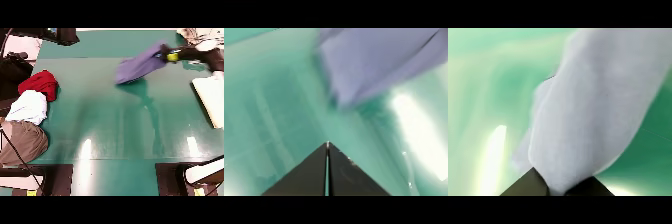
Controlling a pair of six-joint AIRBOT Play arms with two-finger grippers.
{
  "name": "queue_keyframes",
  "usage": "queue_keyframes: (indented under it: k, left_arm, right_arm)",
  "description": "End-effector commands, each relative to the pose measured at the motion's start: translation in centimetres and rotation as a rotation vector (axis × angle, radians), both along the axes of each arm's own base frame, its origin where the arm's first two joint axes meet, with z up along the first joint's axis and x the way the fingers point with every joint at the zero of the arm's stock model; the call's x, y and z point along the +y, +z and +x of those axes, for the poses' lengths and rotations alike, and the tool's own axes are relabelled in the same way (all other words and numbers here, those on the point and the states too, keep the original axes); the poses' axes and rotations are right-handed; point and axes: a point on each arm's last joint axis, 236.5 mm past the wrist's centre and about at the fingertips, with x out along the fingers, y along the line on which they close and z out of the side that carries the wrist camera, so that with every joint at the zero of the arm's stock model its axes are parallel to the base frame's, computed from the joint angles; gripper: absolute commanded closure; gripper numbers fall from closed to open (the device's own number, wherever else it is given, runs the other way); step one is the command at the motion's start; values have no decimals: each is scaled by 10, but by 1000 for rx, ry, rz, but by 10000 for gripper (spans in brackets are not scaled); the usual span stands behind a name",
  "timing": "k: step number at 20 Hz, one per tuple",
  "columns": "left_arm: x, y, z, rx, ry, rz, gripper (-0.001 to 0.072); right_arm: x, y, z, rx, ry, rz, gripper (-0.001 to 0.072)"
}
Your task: Fold the shirts.
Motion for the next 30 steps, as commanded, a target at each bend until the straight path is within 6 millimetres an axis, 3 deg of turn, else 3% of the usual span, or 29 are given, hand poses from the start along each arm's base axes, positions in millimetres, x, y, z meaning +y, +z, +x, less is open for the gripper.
queue_keyframes:
  k: [1, 3, 5, 8, 10, 13, 17, 20, 24, 27, 30]
  left_arm:
    - [-23, 8, -4, -37, -34, -18, 688]
    - [-26, 8, -6, -35, -41, -20, 688]
    - [-26, 7, -7, -28, -38, -25, 688]
    - [-26, 5, -9, -9, -38, -25, 688]
    - [-26, 2, -11, 8, -38, -24, 688]
    - [-26, 0, -13, 17, -42, -18, 688]
    - [-26, 0, -13, 17, -43, -18, 688]
    - [-26, -1, -13, 19, -44, -16, 687]
    - [-26, -4, -13, 26, -46, -13, 687]
    - [-26, -4, -14, 28, -48, -9, 687]
    - [-26, -8, -16, 33, -65, 11, 687]
  right_arm:
    - [-146, 37, -33, -23, -247, -106, 688]
    - [-204, 47, -52, -35, -362, -118, 688]
    - [-248, 47, -67, -33, -449, -121, 688]
    - [-296, 54, -79, -70, -567, -133, 688]
    - [-317, 62, -82, -108, -625, -148, 688]
    - [-323, 66, -85, -117, -637, -156, 688]
    - [-317, 91, -92, -184, -574, -276, 688]
    - [-316, 101, -114, -151, -545, -381, 688]
    - [-316, 71, -159, 73, -489, -507, 688]
    - [-323, 46, -185, 207, -547, -502, 687]
    - [-317, 16, -212, 317, -543, -509, 681]
